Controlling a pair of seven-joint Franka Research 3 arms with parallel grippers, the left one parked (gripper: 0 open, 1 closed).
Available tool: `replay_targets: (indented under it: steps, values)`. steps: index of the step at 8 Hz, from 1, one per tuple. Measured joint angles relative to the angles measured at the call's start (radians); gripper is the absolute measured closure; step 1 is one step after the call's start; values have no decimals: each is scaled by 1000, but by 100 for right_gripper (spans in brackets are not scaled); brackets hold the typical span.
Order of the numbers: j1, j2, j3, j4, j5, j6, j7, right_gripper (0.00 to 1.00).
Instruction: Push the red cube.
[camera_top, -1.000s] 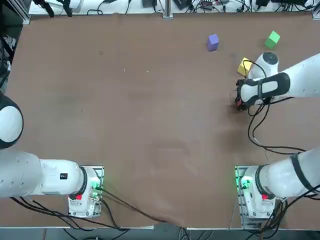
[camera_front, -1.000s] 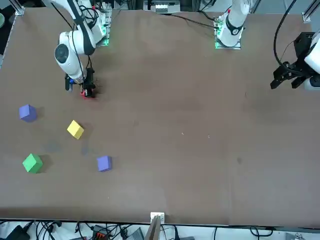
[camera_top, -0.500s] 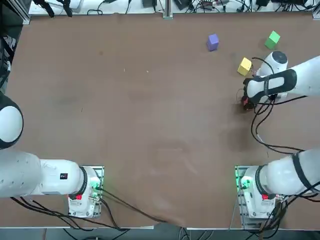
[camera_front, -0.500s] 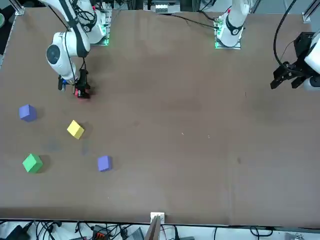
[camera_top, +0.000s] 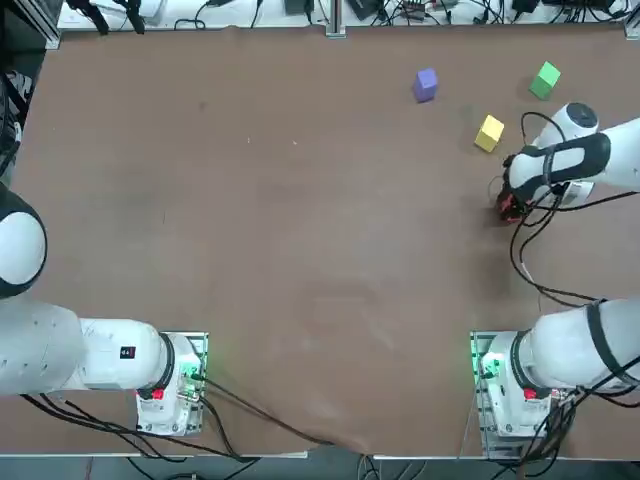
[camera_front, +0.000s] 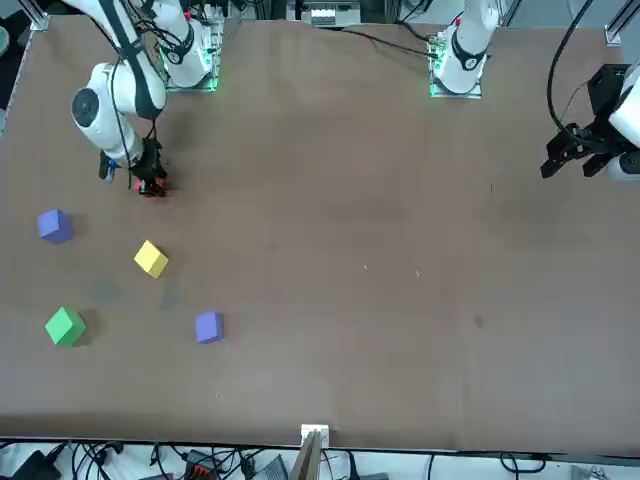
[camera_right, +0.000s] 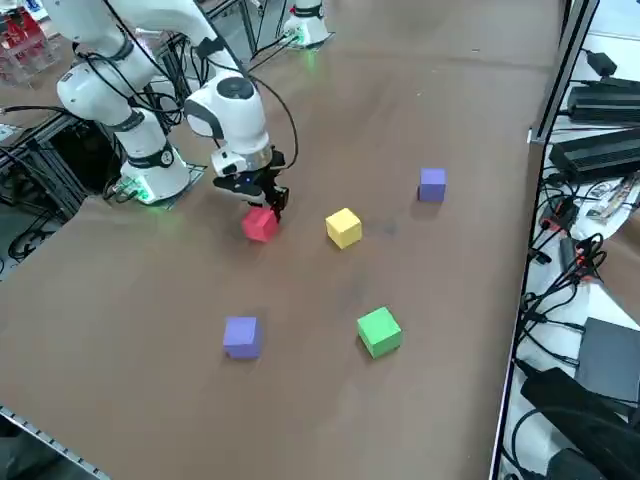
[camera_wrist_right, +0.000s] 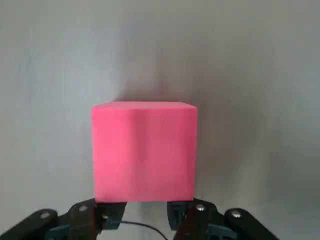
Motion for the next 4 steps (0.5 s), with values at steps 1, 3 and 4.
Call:
replay_targets:
  steps: [1, 3, 4]
  values:
    - [-30, 0, 0, 0, 0, 0, -34, 51]
    - [-94, 0, 0, 2, 0, 1, -115, 51]
    - [-127, 1, -1, 3, 0, 1, -153, 51]
